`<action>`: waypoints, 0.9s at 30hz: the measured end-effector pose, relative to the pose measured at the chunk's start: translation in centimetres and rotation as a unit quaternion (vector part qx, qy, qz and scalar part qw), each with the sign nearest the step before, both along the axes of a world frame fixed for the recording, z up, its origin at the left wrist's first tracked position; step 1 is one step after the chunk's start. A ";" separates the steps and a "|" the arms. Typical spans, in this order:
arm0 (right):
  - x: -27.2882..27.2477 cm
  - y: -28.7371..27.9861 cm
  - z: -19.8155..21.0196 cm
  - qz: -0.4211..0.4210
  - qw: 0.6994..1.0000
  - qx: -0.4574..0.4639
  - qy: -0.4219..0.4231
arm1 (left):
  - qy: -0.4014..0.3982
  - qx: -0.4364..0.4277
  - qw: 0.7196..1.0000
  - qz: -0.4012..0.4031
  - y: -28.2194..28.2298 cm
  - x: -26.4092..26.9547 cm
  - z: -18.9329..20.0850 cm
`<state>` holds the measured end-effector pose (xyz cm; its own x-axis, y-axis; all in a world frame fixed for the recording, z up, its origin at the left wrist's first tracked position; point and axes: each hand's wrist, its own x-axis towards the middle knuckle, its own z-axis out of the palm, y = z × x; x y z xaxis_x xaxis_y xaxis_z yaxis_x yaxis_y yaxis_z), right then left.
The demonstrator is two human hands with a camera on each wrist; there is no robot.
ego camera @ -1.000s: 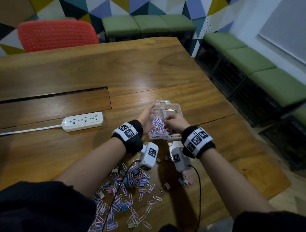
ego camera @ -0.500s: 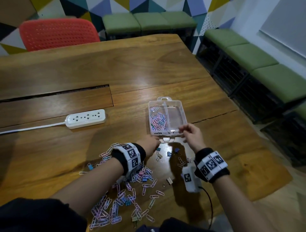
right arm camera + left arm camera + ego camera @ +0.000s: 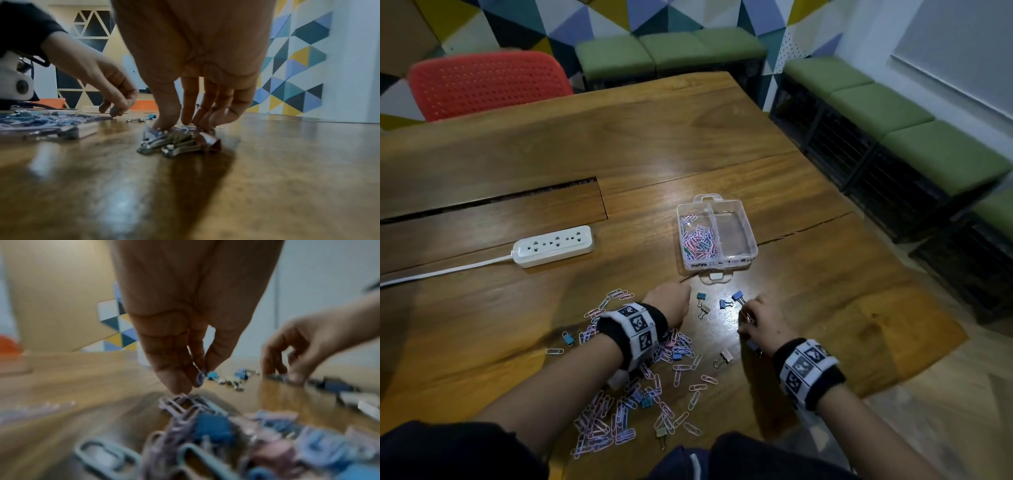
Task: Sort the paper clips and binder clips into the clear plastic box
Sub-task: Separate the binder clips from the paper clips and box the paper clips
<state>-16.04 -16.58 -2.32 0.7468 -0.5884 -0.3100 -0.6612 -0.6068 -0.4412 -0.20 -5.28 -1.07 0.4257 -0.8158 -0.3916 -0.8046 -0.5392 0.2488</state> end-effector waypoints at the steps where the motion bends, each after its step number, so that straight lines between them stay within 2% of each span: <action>1: 0.0 0.1 0.0 0.005 1.000 -0.002 0.002 | 0.053 -0.022 0.998 0.039 0.4 0.0 0.2; 4: 0.1 0.7 -0.2 0.035 0.999 -0.013 -0.004 | 0.162 -0.072 0.977 0.115 1.9 -0.4 1.0; 6: 0.0 1.0 -0.4 0.057 0.998 -0.025 0.007 | 0.176 -0.073 0.976 0.109 3.0 -1.3 1.3; 10: -0.3 1.2 -0.7 0.096 0.993 -0.057 0.029 | 0.101 -0.035 0.994 0.016 4.5 -3.3 1.0; 14: -0.2 1.4 -0.5 0.124 0.991 -0.050 0.023 | 0.044 -0.022 0.999 -0.021 4.7 -4.8 0.1; 18: -0.3 1.1 -0.2 0.114 0.993 -0.030 -0.004 | -0.012 0.007 0.998 -0.059 4.5 -6.1 -0.4; 24: -0.9 1.0 -0.7 0.129 0.987 -0.092 0.015 | -0.033 0.000 0.996 -0.083 4.7 -7.9 -1.0; 27: -0.7 1.2 -0.7 0.138 0.986 -0.089 0.028 | -0.026 -0.006 0.996 -0.089 4.7 -8.5 -1.0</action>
